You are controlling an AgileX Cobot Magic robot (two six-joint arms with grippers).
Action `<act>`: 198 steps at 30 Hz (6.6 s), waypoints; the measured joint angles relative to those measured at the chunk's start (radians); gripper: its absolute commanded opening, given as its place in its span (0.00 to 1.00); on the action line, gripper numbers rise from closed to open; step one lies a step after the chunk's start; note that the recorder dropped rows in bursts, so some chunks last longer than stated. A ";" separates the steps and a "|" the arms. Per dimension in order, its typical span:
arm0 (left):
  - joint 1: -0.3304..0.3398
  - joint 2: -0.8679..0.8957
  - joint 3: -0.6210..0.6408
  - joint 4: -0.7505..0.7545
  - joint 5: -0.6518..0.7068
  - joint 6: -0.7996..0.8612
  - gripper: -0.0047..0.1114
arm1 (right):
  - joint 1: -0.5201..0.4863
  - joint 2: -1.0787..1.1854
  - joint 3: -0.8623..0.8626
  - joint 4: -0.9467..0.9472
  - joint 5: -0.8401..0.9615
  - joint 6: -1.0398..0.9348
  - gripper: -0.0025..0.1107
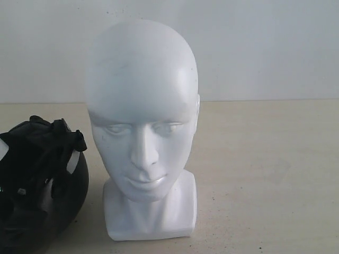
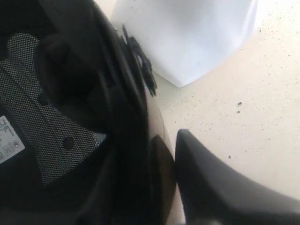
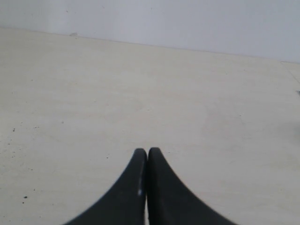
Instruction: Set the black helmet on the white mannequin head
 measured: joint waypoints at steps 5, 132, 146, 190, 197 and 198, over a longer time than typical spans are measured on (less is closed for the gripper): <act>0.000 0.000 0.000 -0.009 -0.006 0.004 0.37 | 0.000 0.000 0.000 0.000 0.000 0.000 0.02; -0.023 -0.201 -0.020 0.232 0.358 -0.691 0.08 | 0.000 0.000 0.000 0.000 0.000 0.000 0.02; -0.023 -0.201 -0.032 0.488 0.440 -0.880 0.08 | 0.000 0.000 0.000 0.000 0.000 0.000 0.02; -0.023 -0.054 -0.068 0.439 0.358 -0.833 0.08 | 0.000 0.000 0.000 0.000 0.000 0.000 0.02; -0.023 -0.053 -0.068 0.541 0.376 -0.837 0.08 | 0.000 0.000 0.000 0.000 0.000 0.000 0.02; -0.023 -0.053 -0.068 0.559 0.378 -0.843 0.08 | 0.000 0.000 0.000 0.000 0.000 0.000 0.02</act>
